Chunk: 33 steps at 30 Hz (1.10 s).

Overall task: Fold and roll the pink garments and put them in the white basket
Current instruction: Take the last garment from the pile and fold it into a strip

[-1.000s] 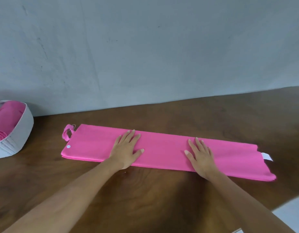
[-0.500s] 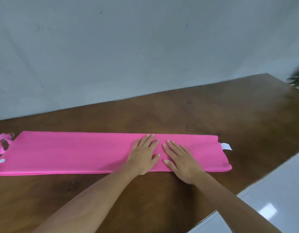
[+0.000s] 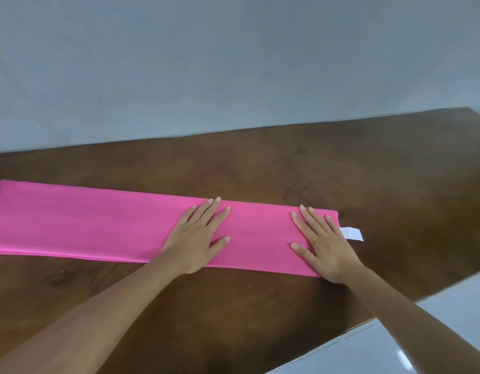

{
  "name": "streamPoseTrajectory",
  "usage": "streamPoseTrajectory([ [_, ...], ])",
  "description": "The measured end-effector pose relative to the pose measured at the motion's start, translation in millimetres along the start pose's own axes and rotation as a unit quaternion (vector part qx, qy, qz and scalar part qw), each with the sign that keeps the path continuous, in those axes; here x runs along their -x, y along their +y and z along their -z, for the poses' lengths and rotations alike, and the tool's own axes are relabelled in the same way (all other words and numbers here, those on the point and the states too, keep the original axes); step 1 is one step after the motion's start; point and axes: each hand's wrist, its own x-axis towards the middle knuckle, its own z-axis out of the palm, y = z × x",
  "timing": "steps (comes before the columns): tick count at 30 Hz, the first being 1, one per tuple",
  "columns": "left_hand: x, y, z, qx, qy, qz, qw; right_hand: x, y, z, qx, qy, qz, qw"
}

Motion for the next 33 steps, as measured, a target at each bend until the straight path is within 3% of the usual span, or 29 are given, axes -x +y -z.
streamPoseTrajectory([
  [9,-1.0,7.2,0.7,-0.006,-0.009,0.037,0.999,2.9,30.5,-0.9,-0.009,-0.019,-0.001,1.000],
  [15,-6.2,45.6,-1.0,0.016,-0.005,0.146,0.989,2.0,32.9,-1.4,-0.004,-0.024,0.006,1.000],
  [19,7.4,61.1,-7.0,0.035,0.042,0.209,0.976,2.3,51.0,0.5,-0.026,-0.025,0.047,0.998],
  [22,19.0,62.7,-7.1,0.075,0.107,0.225,0.966,4.3,57.9,-2.1,-0.046,0.034,0.057,0.997],
  [25,29.0,64.1,-10.1,0.075,0.115,0.229,0.964,6.9,60.4,-8.7,-0.072,0.120,0.080,0.987],
  [33,75.7,88.2,-21.2,0.048,0.111,0.319,0.940,2.2,61.1,-14.5,-0.064,0.127,0.093,0.986],
])
